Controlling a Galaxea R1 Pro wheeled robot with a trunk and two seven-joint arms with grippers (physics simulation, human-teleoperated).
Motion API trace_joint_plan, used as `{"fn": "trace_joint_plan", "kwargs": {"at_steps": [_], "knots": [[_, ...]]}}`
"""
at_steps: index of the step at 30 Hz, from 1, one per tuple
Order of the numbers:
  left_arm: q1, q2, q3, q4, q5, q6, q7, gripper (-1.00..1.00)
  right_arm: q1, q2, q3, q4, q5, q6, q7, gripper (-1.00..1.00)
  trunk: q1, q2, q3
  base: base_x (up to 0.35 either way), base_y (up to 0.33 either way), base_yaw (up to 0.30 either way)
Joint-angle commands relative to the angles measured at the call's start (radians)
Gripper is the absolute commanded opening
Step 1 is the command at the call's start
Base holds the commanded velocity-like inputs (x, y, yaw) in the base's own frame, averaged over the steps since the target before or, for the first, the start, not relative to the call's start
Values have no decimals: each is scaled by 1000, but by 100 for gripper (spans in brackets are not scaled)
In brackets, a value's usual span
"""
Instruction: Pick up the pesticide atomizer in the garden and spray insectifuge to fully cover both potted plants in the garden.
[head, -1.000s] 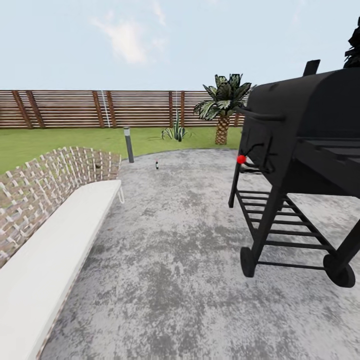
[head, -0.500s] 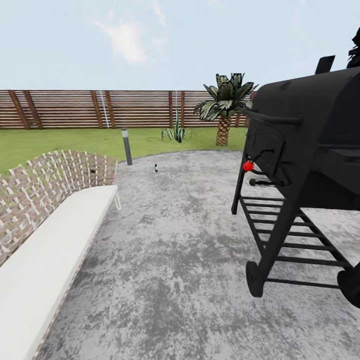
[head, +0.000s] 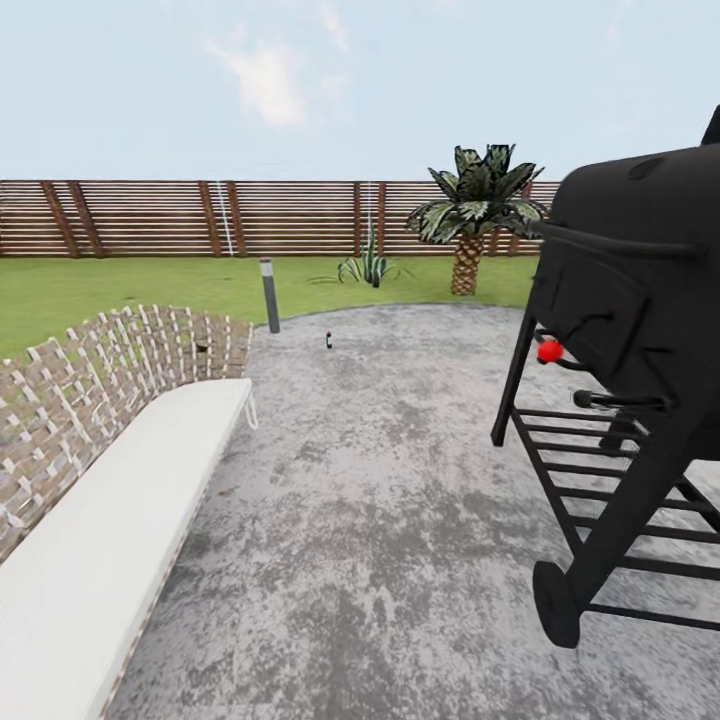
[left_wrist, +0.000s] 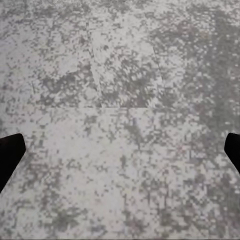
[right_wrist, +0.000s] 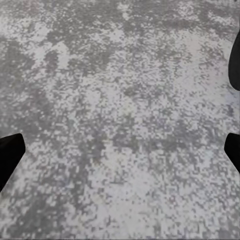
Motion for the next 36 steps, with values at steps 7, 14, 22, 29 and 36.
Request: {"fn": "trace_joint_plan", "kwargs": {"at_steps": [7, 14, 22, 29, 36], "knots": [[-1, 0, 1, 1, 0, -3, 0, 100, 0, 0, 0, 0, 5, -3, 0, 100, 0, 0, -1, 317, 94, 4], [-1, 0, 1, 1, 0, -3, 0, 100, 0, 0, 0, 0, 5, -3, 0, 100, 0, 0, -1, 339, 2, 0], [-1, 0, 1, 1, 0, -3, 0, 100, 0, 0, 1, 0, 5, -3, 0, 100, 0, 0, -1, 339, 10, 0], [-1, 0, 1, 1, 1, -3, 0, 100, 0, 0, 1, 0, 5, -3, 0, 100, 0, 0, -1, 323, 150, 0], [-1, 0, -1, 1, 0, -3, 0, 100, 0, 0, 1, 0, 5, -3, 1, 100, 0, 0, -1, 313, 69, 0]]}}
